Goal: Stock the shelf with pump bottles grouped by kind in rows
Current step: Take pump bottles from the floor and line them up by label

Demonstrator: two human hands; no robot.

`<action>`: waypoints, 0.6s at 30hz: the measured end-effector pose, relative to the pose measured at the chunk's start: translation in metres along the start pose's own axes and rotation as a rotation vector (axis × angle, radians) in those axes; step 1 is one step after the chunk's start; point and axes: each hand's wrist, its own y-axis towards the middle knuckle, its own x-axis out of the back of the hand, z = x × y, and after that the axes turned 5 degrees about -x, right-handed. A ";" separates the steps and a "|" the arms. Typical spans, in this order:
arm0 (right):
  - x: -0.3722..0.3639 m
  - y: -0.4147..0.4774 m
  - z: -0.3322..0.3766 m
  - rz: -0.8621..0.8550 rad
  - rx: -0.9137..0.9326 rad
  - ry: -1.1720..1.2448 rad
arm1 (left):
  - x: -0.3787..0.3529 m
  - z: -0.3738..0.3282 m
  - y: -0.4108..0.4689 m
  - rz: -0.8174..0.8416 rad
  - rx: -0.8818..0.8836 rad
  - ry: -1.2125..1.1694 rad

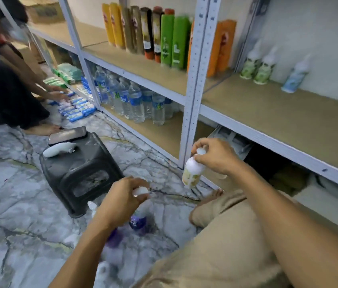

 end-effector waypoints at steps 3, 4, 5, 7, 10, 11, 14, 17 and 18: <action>0.060 -0.017 -0.011 -0.128 -0.004 -0.029 | 0.010 -0.054 0.040 0.018 -0.146 0.007; 0.080 -0.023 -0.015 -0.167 -0.010 -0.040 | 0.013 -0.073 0.053 0.022 -0.196 0.019; 0.099 -0.028 -0.018 -0.204 -0.018 -0.049 | 0.016 -0.092 0.067 0.024 -0.243 0.026; 0.134 -0.036 -0.027 -0.272 -0.040 -0.052 | 0.023 -0.129 0.092 0.015 -0.312 -0.007; 0.183 -0.046 -0.044 -0.385 -0.081 -0.020 | 0.034 -0.183 0.129 0.040 -0.394 -0.073; 0.198 -0.050 -0.049 -0.420 -0.089 -0.009 | 0.038 -0.202 0.140 0.055 -0.437 -0.064; 0.242 -0.059 -0.069 -0.511 -0.118 0.028 | 0.040 -0.253 0.172 0.078 -0.569 0.004; 0.278 -0.069 -0.092 -0.591 -0.174 0.054 | 0.036 -0.294 0.200 0.074 -0.669 0.055; 0.289 -0.072 -0.099 -0.616 -0.202 0.057 | 0.034 -0.307 0.209 0.077 -0.690 0.059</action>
